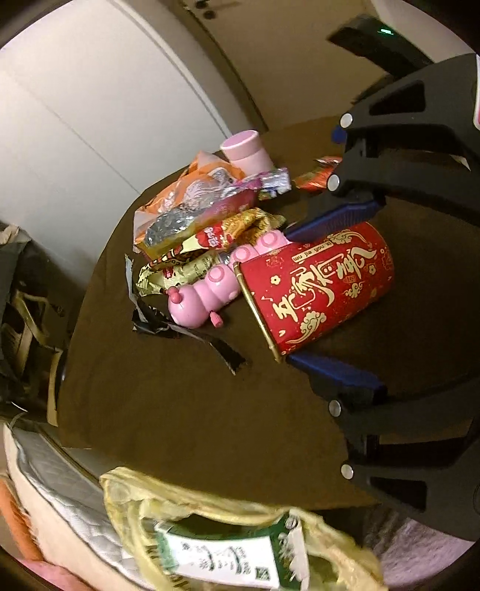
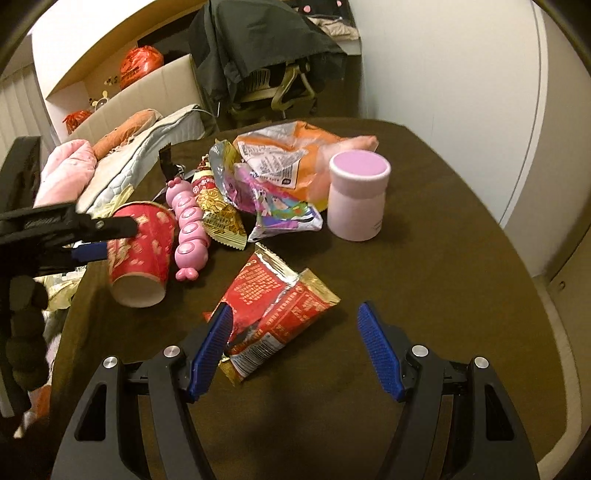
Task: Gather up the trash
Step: 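Grasp the red paper cup with the left tool while the right tool grasps a red wrapper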
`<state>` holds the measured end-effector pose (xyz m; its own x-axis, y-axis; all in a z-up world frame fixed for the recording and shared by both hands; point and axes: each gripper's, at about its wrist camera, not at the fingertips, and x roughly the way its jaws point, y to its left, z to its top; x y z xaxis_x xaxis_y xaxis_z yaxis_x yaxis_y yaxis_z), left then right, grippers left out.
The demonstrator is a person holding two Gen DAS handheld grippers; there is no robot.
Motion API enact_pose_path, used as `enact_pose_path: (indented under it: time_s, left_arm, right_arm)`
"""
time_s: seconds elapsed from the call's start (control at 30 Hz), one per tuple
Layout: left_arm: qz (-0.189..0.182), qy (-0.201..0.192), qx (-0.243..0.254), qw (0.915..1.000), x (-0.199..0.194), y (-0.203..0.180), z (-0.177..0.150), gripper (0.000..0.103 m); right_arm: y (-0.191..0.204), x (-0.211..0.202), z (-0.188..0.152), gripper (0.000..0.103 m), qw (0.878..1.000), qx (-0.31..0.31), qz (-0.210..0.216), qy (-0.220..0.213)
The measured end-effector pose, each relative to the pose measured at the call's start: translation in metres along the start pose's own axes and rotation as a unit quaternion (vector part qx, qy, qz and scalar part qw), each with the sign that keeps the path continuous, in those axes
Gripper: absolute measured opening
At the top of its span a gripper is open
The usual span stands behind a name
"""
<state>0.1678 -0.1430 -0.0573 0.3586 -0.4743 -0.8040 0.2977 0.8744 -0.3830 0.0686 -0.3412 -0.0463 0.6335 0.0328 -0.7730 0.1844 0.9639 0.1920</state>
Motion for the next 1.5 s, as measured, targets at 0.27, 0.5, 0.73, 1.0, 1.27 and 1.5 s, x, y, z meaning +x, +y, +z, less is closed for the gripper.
enact_pose_path:
  time_s: [0.27, 0.5, 0.73, 1.0, 1.27, 1.5]
  left_arm:
    - [0.043, -0.015, 0.046, 0.9979, -0.020, 0.004, -0.012, 0.057]
    - [0.043, -0.017, 0.053, 0.9975, -0.025, 0.007, -0.017, 0.057]
    - [0.034, -0.018, 0.051, 0.9979, -0.028, 0.009, -0.020, 0.056]
    - [0.024, -0.037, 0.065, 0.9969, -0.044, 0.008, -0.020, 0.047]
    - [0.008, -0.027, 0.036, 0.9990, -0.043, 0.028, -0.020, 0.048]
    - [0.002, -0.027, 0.035, 0.9990, -0.042, 0.029, -0.021, 0.049]
  right_arm:
    - [-0.005, 0.016, 0.006, 0.066, 0.998, 0.041, 0.035, 0.021]
    - [0.000, 0.018, 0.011, 0.042, 0.997, 0.044, 0.052, 0.025]
    - [0.000, 0.012, 0.011, 0.024, 0.997, 0.040, 0.057, 0.022]
    - [0.006, -0.003, 0.020, 0.023, 0.998, 0.031, 0.050, -0.005]
    - [0.009, 0.004, 0.014, 0.045, 0.998, 0.031, 0.046, 0.008]
    - [0.021, 0.026, 0.012, 0.047, 0.998, 0.011, 0.043, 0.038]
